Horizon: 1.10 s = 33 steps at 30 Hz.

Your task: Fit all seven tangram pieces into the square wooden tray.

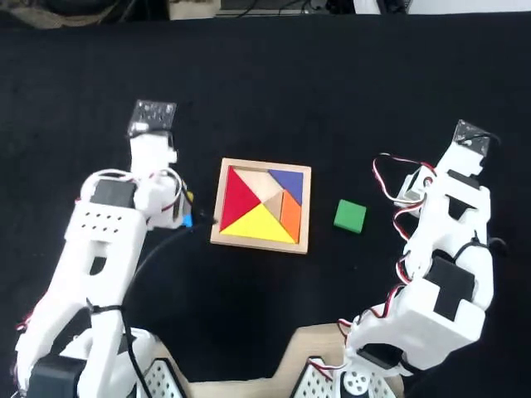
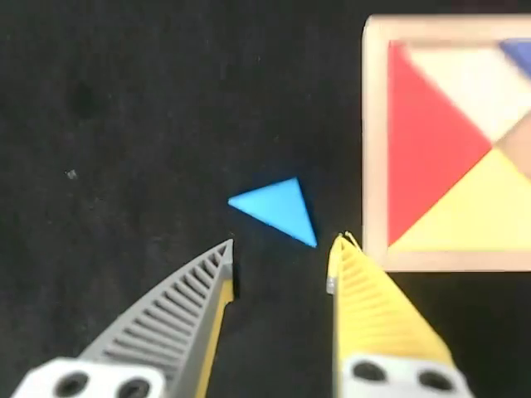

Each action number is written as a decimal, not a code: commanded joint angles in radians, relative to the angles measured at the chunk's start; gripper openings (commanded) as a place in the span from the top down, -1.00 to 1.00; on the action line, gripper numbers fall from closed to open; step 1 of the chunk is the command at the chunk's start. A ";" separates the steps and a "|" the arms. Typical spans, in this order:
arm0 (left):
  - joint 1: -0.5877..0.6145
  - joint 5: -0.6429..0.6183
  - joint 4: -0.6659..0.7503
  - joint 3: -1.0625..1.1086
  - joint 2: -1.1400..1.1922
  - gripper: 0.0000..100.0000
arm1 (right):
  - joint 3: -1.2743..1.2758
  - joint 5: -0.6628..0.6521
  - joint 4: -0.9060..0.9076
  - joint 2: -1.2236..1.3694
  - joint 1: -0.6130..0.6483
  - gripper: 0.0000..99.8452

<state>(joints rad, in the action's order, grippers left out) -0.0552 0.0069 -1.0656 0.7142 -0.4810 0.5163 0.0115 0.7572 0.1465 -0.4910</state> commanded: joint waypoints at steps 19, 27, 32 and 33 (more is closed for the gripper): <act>0.205 0.000 0.641 0.486 -0.218 0.61 | -0.206 0.057 0.586 -0.236 0.480 0.55; 0.203 0.000 0.643 0.440 -0.114 0.62 | -0.217 0.103 0.503 0.018 0.442 0.37; 0.193 0.000 0.643 0.443 -0.110 0.62 | -0.225 0.103 0.422 0.053 0.411 0.37; 0.189 0.000 0.643 0.444 -0.110 0.62 | -0.225 0.104 0.410 0.054 0.411 0.37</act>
<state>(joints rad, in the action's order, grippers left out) 0.1442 0.0100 -0.4427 1.2098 -0.5884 0.3567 0.1036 1.2098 0.2048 -0.0598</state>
